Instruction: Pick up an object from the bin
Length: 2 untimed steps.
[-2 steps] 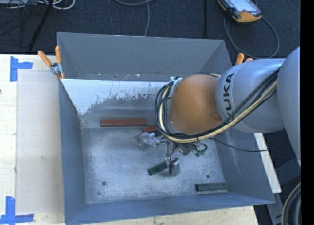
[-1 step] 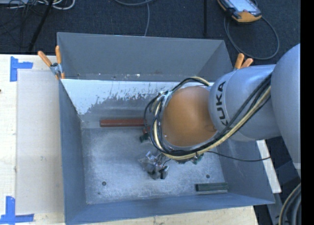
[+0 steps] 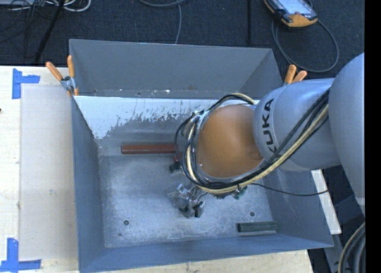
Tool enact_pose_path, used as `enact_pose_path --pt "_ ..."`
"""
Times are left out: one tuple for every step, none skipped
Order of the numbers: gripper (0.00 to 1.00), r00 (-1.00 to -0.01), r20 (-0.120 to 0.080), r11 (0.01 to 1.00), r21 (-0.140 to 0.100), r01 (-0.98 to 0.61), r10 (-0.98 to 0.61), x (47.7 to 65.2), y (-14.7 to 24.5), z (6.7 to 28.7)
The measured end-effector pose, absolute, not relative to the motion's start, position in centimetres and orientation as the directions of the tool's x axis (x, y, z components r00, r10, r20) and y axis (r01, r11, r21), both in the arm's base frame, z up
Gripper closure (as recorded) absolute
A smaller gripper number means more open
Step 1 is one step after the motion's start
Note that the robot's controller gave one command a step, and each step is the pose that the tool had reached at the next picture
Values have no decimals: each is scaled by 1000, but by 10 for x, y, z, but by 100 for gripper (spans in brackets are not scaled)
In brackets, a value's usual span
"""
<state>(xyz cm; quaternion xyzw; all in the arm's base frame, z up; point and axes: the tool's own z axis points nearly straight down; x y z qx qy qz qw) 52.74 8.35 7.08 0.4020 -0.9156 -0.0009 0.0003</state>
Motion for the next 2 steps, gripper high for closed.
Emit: enact_pose_path --pt "100 -644 5 644 6 -765 -765 525 91 121" --pt "100 -637 -4 637 -2 -771 -771 532 92 162"
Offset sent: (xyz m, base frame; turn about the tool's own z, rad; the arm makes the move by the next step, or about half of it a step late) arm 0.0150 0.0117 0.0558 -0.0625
